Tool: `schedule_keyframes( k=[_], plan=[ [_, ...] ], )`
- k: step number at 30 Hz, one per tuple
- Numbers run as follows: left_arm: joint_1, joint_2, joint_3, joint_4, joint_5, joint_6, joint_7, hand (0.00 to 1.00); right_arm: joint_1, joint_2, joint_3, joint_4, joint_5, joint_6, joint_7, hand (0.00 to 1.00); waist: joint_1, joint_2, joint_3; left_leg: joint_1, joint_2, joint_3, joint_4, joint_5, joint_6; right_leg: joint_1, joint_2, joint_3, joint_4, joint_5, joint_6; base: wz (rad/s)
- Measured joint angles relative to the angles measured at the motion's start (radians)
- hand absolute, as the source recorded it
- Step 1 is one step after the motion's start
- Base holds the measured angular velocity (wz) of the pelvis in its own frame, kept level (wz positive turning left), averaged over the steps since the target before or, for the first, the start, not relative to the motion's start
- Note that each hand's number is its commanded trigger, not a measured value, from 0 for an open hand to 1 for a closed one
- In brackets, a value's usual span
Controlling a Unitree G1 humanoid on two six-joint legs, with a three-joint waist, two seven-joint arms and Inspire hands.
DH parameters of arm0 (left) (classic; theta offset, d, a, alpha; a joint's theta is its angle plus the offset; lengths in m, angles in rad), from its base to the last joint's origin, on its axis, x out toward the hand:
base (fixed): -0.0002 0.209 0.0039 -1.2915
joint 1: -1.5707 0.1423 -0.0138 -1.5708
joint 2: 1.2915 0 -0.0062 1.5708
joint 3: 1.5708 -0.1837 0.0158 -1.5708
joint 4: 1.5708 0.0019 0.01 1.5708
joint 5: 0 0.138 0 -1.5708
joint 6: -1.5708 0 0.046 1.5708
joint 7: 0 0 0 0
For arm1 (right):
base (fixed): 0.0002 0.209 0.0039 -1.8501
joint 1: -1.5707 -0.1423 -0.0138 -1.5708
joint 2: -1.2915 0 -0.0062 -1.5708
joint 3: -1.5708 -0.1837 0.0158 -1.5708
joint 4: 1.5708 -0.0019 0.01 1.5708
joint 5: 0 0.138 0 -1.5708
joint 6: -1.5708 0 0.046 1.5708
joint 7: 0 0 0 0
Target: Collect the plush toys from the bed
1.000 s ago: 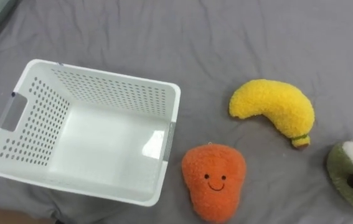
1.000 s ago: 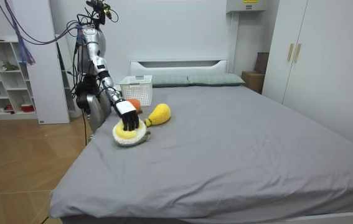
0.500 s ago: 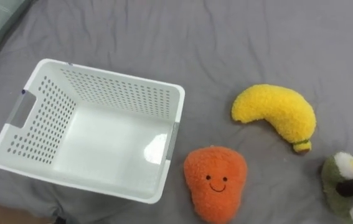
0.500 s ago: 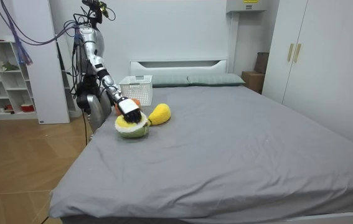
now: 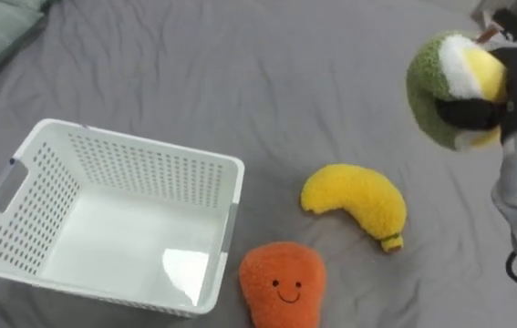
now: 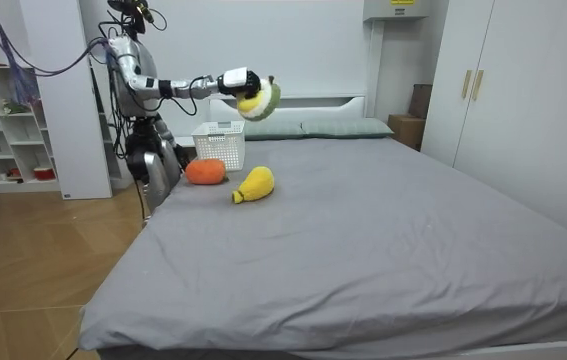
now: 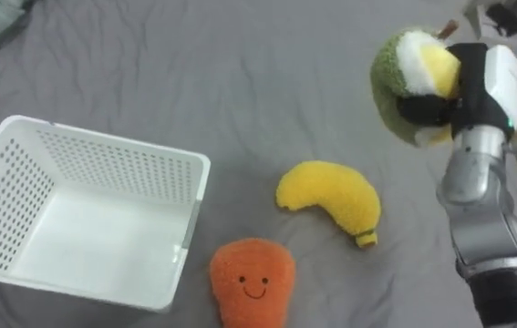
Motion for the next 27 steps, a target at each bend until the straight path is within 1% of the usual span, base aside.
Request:
schedule_keyframes(
  k=[1,2,3,5,6,8,9,11,13,14,16,17,18,19,20,22,23,24,25,27],
  plan=[
    [0.000,-0.005,0.001,-0.005,0.001,0.007,0.003,0.00,0.000,0.003,0.000,-0.010,0.015,0.009,0.023,1.00,0.003,0.007,0.0021,0.008,-0.002,-0.005,0.000,0.000,0.000,0.010,0.000,-0.002,0.000,0.001,0.000,0.00],
    [0.000,-0.008,0.001,-0.006,0.001,0.011,0.004,0.00,0.000,0.005,0.000,-0.017,0.027,0.018,0.035,1.00,0.005,0.011,-0.0006,0.010,-0.002,-0.005,0.000,0.000,0.000,0.010,-0.001,-0.002,0.001,0.001,0.000,0.06],
    [0.000,-0.013,0.001,-0.008,0.002,0.019,0.004,0.00,0.000,0.009,0.000,-0.033,0.043,0.032,0.059,1.00,0.008,0.017,-0.0049,0.011,-0.002,-0.006,0.000,0.001,0.000,0.013,-0.001,-0.003,0.002,0.001,0.000,0.00],
    [0.000,-0.019,0.001,-0.014,0.006,0.024,0.005,0.00,0.000,0.018,0.006,-0.060,0.042,0.046,0.078,1.00,0.022,0.023,-0.0078,0.012,-0.002,-0.008,0.000,0.004,-0.001,0.017,-0.001,-0.007,0.004,0.001,0.000,0.04],
    [-0.003,-0.024,0.001,-0.016,0.014,0.026,0.005,0.00,-0.002,0.027,0.012,-0.068,0.042,0.049,0.087,1.00,0.031,0.024,-0.0083,0.018,-0.001,-0.009,0.000,0.004,-0.001,0.026,0.000,-0.011,-0.001,0.001,0.000,0.00],
    [-0.004,-0.031,0.001,-0.016,0.016,0.028,0.005,0.00,-0.018,0.038,0.030,-0.069,0.041,0.052,0.106,1.00,0.036,0.024,-0.0081,0.029,-0.001,-0.010,-0.002,0.004,-0.001,0.040,0.001,-0.014,-0.007,0.000,0.000,0.04],
    [-0.006,-0.036,0.001,-0.016,0.020,0.032,0.005,0.00,-0.019,0.047,0.037,-0.089,0.040,0.061,0.120,1.00,0.045,0.024,-0.0082,0.030,-0.001,-0.010,-0.003,0.003,-0.002,0.042,0.001,-0.015,-0.007,0.000,0.000,0.04],
    [-0.009,-0.043,0.001,-0.016,0.020,0.037,0.005,0.00,-0.021,0.058,0.061,-0.128,0.036,0.078,0.140,1.00,0.063,0.022,-0.0072,0.029,-0.002,-0.013,-0.005,0.004,-0.002,0.042,0.000,-0.022,-0.005,0.000,0.000,0.00],
    [-0.018,-0.054,0.000,-0.014,0.024,0.038,0.005,0.00,-0.036,0.093,0.110,-0.146,0.019,0.083,0.166,1.00,0.091,0.016,-0.0050,0.030,-0.003,-0.019,-0.006,0.004,-0.002,0.044,-0.001,-0.030,-0.005,0.000,0.000,0.07],
    [-0.020,-0.057,-0.001,-0.014,0.026,0.038,0.005,0.00,-0.041,0.100,0.125,-0.146,0.008,0.083,0.173,1.00,0.095,0.015,-0.0042,0.029,-0.004,-0.022,-0.006,0.005,-0.002,0.045,-0.003,-0.036,-0.005,0.000,0.000,0.15],
    [-0.022,-0.064,-0.003,-0.017,0.065,0.039,0.005,0.00,-0.057,0.137,0.180,-0.146,-0.018,0.088,0.198,1.00,0.127,0.010,-0.0003,0.025,-0.008,-0.040,-0.002,0.005,-0.002,0.047,-0.005,-0.054,-0.007,0.000,0.001,0.19],
    [-0.023,-0.065,-0.002,-0.019,0.066,0.040,0.005,0.00,-0.061,0.148,0.193,-0.145,-0.030,0.090,0.207,1.00,0.134,0.009,0.0005,0.022,-0.010,-0.046,0.000,0.005,-0.002,0.047,-0.006,-0.060,-0.007,0.000,0.001,0.26],
    [-0.024,-0.066,-0.002,-0.025,0.070,0.040,0.004,0.00,-0.072,0.171,0.209,-0.145,-0.044,0.097,0.224,1.00,0.145,0.006,0.0025,0.011,-0.014,-0.060,0.003,0.006,-0.001,0.047,-0.008,-0.074,-0.008,-0.001,0.002,0.36],
    [-0.029,-0.068,-0.002,-0.027,0.084,0.040,0.003,0.00,-0.085,0.187,0.231,-0.145,-0.043,0.102,0.231,1.00,0.160,0.005,0.0062,0.006,-0.018,-0.074,0.006,0.008,0.001,0.047,-0.011,-0.089,-0.010,-0.001,0.003,0.33],
    [-0.031,-0.069,-0.003,-0.027,0.086,0.040,0.002,0.00,-0.093,0.196,0.241,-0.144,-0.043,0.106,0.237,1.00,0.173,0.003,0.0084,0.005,-0.018,-0.077,0.006,0.008,0.001,0.047,-0.012,-0.094,-0.011,-0.001,0.003,0.32],
    [-0.042,-0.071,-0.010,-0.024,0.091,0.045,-0.001,0.00,-0.121,0.222,0.289,-0.139,-0.044,0.108,0.260,1.00,0.198,-0.002,0.0095,-0.008,-0.026,-0.103,0.009,0.013,0.003,0.048,-0.016,-0.122,-0.018,-0.001,0.004,0.32],
    [-0.045,-0.073,-0.009,-0.021,0.094,0.048,-0.002,0.00,-0.128,0.230,0.298,-0.137,-0.046,0.108,0.266,1.00,0.202,-0.003,0.0105,-0.010,-0.030,-0.113,0.009,0.016,0.004,0.051,-0.017,-0.130,-0.021,-0.002,0.004,0.42],
    [-0.048,-0.075,-0.008,-0.016,0.107,0.055,-0.003,0.00,-0.137,0.248,0.312,-0.135,-0.047,0.109,0.278,1.00,0.216,-0.003,0.0112,-0.011,-0.035,-0.129,0.009,0.020,0.005,0.057,-0.020,-0.141,-0.023,-0.003,0.007,0.29],
    [-0.049,-0.075,-0.007,-0.014,0.124,0.058,-0.003,0.00,-0.139,0.259,0.321,-0.134,-0.046,0.108,0.289,1.00,0.240,-0.003,0.0116,-0.012,-0.036,-0.131,0.009,0.020,0.005,0.057,-0.020,-0.147,-0.023,-0.003,0.008,0.24],
    [-0.047,-0.074,-0.005,-0.015,0.132,0.058,-0.003,0.00,-0.151,0.265,0.341,-0.123,-0.047,0.109,0.305,1.00,0.261,-0.003,0.0128,-0.017,-0.041,-0.145,0.009,0.023,0.006,0.057,-0.024,-0.160,-0.023,-0.003,0.009,0.18]
  ],
)
